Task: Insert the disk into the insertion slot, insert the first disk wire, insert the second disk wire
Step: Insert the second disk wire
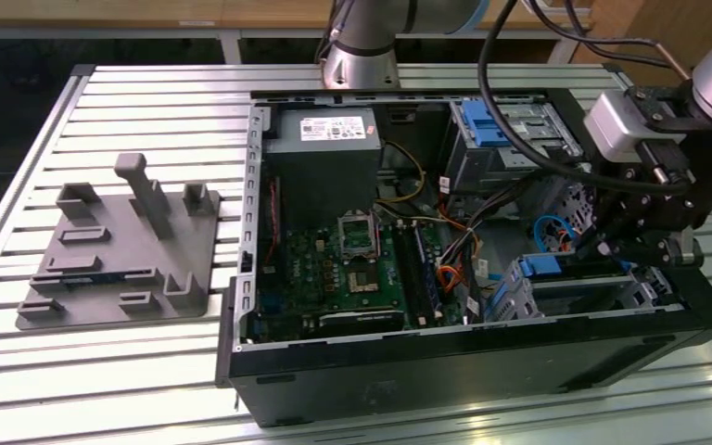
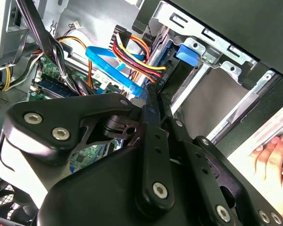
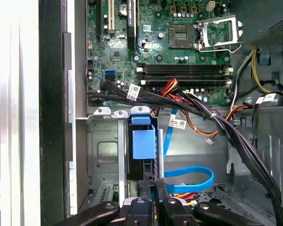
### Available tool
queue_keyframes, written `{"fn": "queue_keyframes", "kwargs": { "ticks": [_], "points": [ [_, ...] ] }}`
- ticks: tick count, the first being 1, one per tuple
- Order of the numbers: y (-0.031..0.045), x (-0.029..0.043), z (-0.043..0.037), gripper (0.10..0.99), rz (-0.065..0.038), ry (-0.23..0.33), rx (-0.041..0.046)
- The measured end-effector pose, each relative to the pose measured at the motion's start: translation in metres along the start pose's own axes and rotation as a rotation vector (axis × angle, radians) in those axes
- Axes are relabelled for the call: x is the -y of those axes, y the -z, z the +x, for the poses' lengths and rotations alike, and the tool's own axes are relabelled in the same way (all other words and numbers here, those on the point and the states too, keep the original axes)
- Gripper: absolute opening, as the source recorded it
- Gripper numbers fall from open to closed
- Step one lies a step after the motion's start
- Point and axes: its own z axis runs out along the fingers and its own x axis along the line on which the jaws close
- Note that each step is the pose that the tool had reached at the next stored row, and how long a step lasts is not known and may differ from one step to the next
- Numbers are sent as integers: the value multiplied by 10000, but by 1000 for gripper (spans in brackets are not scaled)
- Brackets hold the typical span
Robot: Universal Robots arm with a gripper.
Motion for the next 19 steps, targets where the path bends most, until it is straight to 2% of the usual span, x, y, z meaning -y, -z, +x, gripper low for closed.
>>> {"fn": "queue_keyframes", "kwargs": {
  "ticks": [19],
  "points": [
    [-89,5,17,161,0,1,-8]
  ]
}}
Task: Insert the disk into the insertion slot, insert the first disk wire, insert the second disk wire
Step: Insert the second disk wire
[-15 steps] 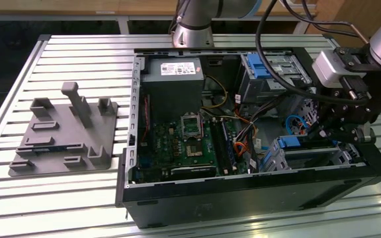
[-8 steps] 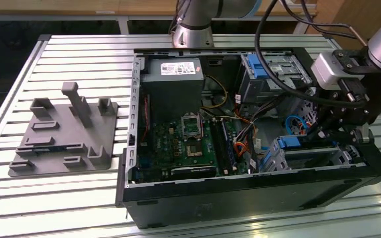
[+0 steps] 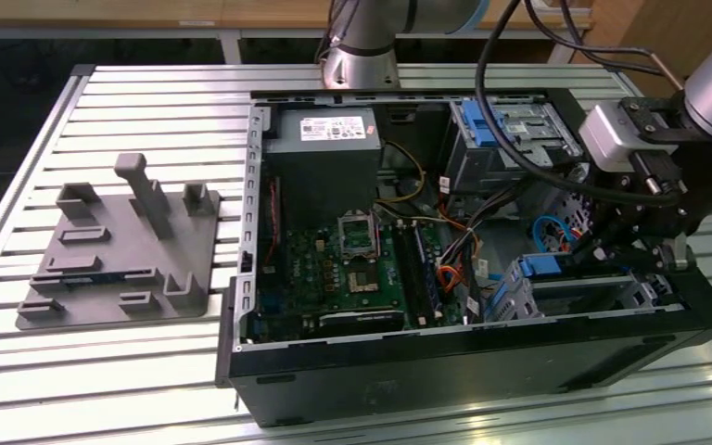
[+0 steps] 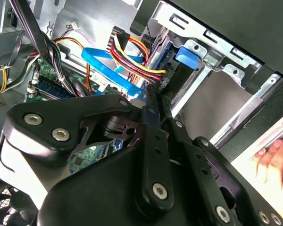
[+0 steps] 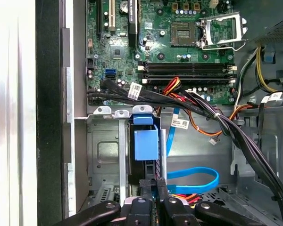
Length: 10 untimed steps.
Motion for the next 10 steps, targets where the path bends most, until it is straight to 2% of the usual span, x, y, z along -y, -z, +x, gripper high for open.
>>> {"fn": "queue_keyframes", "kwargs": {
  "ticks": [3,4,6,7,10],
  "points": [
    [22,-3,-2,169,-2,1,29],
    [62,-5,-4,227,-1,0,21],
    [157,-8,-13,227,0,0,13],
    [202,-10,-20,294,3,0,13],
    [335,-15,-47,294,14,1,12]
  ]
}}
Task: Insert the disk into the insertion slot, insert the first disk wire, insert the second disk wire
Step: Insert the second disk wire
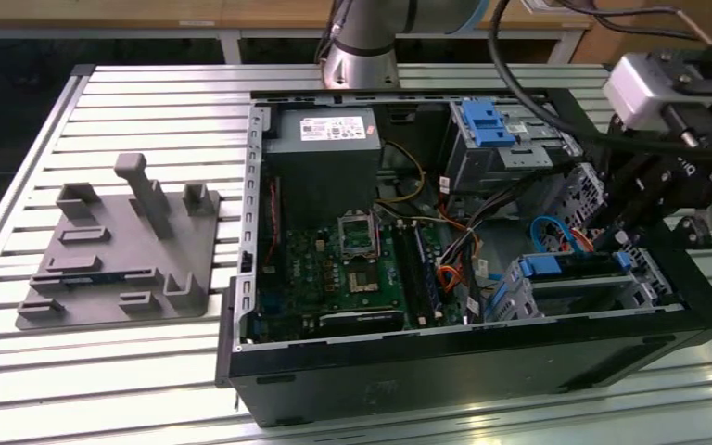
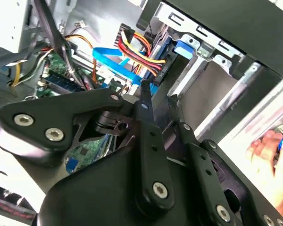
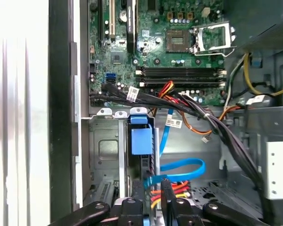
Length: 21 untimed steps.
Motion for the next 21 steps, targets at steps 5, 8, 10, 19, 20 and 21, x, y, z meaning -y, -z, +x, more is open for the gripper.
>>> {"fn": "queue_keyframes", "kwargs": {
  "ticks": [5,8,10,19,20,21],
  "points": [
    [169,-10,-61,294,13,-2,-29],
    [169,-10,-64,294,13,-3,-49],
    [170,-10,-65,294,13,-3,-50],
    [170,-11,-68,278,13,-4,-50],
    [170,-11,-68,153,13,-4,-50],
    [170,-11,-68,102,13,-3,-51]
  ]
}}
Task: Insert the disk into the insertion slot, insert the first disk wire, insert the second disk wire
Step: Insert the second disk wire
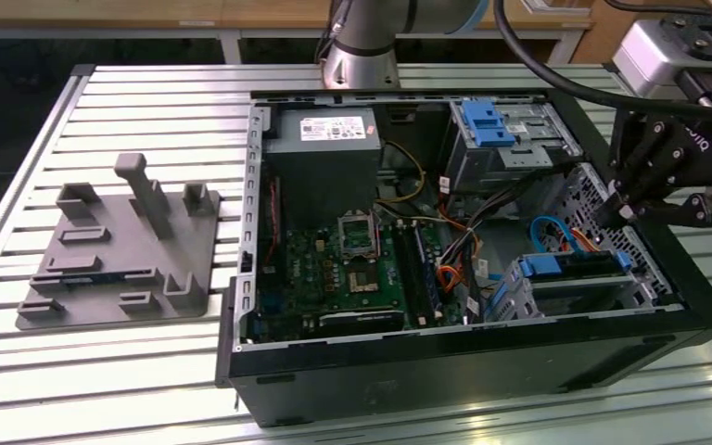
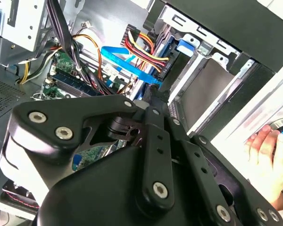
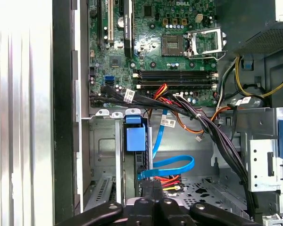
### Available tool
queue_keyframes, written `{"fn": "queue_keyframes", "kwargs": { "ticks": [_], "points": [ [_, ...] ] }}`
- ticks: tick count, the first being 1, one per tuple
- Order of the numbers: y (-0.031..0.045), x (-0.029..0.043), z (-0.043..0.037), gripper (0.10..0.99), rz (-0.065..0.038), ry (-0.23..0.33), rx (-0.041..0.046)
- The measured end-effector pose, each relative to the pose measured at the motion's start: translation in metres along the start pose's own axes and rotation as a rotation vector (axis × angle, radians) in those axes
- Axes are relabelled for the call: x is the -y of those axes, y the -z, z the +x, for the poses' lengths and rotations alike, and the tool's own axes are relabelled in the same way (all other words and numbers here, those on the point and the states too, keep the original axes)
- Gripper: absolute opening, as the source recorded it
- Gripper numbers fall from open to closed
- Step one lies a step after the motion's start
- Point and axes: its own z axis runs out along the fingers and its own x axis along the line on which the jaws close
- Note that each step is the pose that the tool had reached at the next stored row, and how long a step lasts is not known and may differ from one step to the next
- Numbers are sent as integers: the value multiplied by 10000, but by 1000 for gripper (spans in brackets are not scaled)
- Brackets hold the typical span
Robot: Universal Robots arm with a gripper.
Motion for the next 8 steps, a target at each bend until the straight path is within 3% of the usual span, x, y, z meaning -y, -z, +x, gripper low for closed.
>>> {"fn": "queue_keyframes", "kwargs": {
  "ticks": [8],
  "points": [
    [0,0,-2,102,0,0,0]
  ]
}}
